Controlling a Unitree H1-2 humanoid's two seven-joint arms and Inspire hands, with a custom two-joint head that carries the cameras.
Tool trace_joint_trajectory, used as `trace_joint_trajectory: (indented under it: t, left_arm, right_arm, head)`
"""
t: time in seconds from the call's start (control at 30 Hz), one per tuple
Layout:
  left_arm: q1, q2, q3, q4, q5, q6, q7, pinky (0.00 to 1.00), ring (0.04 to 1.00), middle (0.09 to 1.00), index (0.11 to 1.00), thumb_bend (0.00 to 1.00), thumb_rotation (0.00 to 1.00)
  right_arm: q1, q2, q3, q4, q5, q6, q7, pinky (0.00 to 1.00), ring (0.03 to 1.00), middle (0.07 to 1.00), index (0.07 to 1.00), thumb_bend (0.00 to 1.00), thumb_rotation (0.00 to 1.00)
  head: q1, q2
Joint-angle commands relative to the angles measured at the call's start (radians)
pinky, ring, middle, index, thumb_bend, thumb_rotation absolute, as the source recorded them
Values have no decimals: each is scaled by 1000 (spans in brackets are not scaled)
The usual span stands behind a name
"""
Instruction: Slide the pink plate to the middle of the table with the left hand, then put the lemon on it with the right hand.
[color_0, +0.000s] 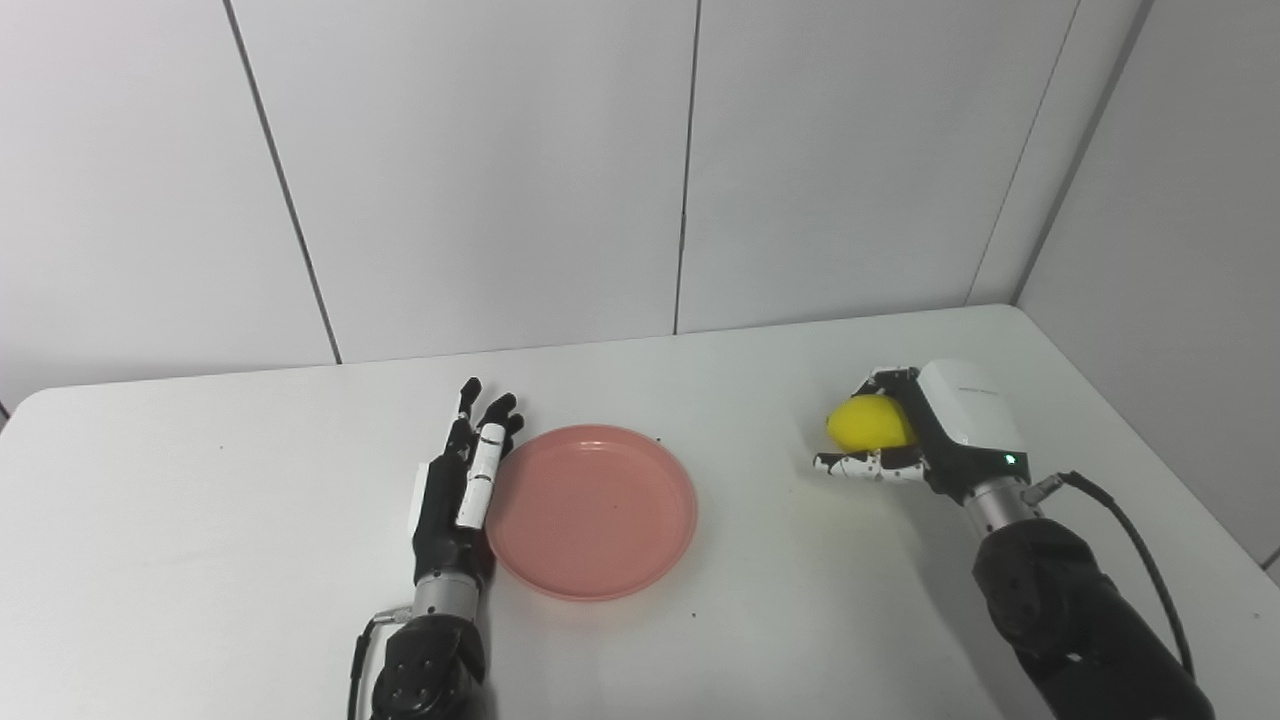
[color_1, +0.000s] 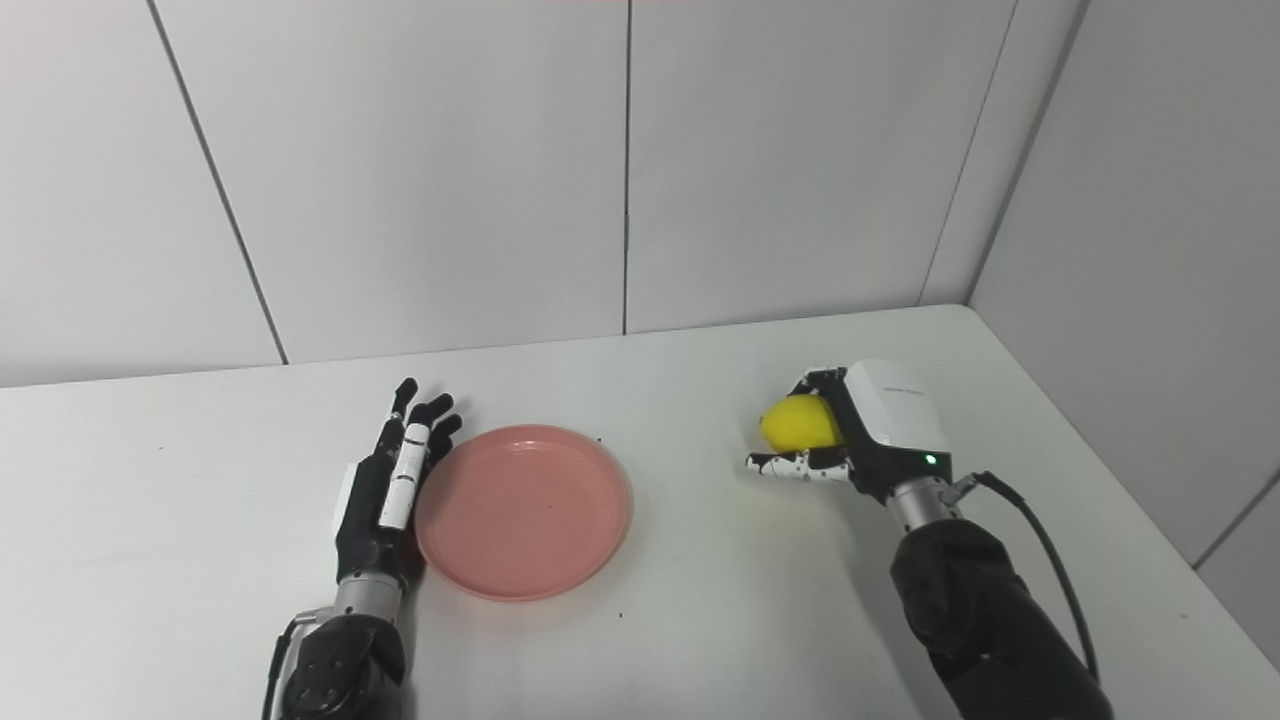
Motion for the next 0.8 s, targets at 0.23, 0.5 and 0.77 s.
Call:
trace_joint_trajectory:
  t: [0.23, 0.5, 0.77]
  left_arm:
    - [34, -22, -8, 28, 17, 0, 22, 935, 870, 883, 957, 567, 753]
    - [33, -33, -11, 42, 34, -11, 38, 918, 860, 867, 953, 612, 744]
    - [30, -39, -21, 54, 59, -16, 60, 904, 848, 860, 950, 609, 745]
  right_arm:
    - [-83, 16, 22, -43, -19, -55, 3, 140, 193, 268, 352, 529, 389]
    - [-117, 28, 55, -33, -27, -78, 8, 136, 186, 254, 316, 536, 373]
    - [-150, 41, 86, -42, -29, -84, 30, 145, 196, 267, 333, 535, 361]
  head:
    - [38, -4]
    - [78, -8]
    - [102, -14]
